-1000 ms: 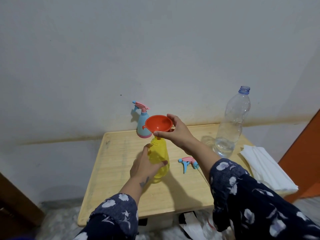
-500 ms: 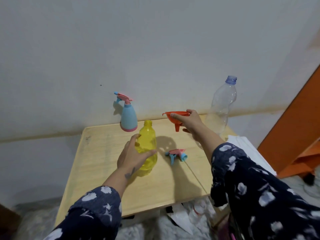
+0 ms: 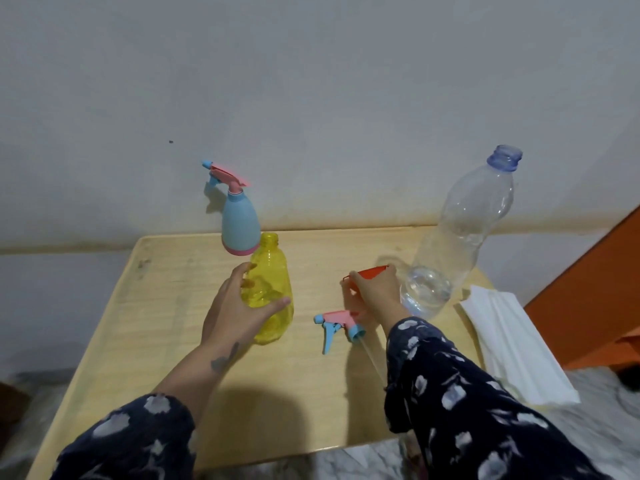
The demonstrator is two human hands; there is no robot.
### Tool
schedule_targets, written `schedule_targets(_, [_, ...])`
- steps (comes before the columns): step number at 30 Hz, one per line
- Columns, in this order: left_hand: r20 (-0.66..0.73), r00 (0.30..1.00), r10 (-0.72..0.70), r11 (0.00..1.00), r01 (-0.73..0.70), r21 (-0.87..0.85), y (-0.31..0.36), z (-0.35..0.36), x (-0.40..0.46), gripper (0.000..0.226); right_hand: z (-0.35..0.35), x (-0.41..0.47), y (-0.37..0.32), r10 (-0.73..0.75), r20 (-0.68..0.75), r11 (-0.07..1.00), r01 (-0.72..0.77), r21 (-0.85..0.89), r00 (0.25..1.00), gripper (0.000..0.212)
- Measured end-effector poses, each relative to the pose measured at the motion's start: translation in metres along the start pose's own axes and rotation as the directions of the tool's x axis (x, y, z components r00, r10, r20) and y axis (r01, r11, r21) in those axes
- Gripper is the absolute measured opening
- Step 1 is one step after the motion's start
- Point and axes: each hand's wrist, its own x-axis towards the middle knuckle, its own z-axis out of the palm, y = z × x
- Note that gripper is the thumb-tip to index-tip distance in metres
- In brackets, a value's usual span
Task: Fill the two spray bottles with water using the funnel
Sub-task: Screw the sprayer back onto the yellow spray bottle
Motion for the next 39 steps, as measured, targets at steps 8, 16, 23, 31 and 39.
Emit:
schedule_targets(8, [0.014,1.0,-0.007,1.0,0.007,0.0,0.003,-0.001,-0.004,0.102,-0.003,-0.017,0.005,-0.185,-0.165,0.969,0.153,-0.192,0.969,0.067])
schedule_targets(16, [0.047,0.999,0.002,1.0,-0.003,0.014,0.002,-0.005,-0.016,0.099,-0.001,-0.045,0.027,-0.067,0.313,0.882,0.203,-0.426,0.947,0.066])
schedule_targets(23, [0.052,0.999,0.006,0.999,-0.008,0.043,-0.002,-0.009,-0.024,0.093,-0.001,-0.053,0.013,-0.033,0.305,0.942,0.132,-0.309,0.952,0.039])
schedule_targets(31, [0.142,0.99,0.009,0.992,-0.027,0.124,-0.003,-0.016,-0.032,0.09,-0.033,-0.073,-0.097,-0.251,0.152,0.961,0.227,0.158,0.956,0.049])
schedule_targets(39, [0.171,0.984,0.044,0.986,-0.07,0.15,0.0,-0.018,-0.038,0.092,-0.046,-0.076,-0.166,-0.423,-0.182,0.831,0.46,0.311,0.888,0.045])
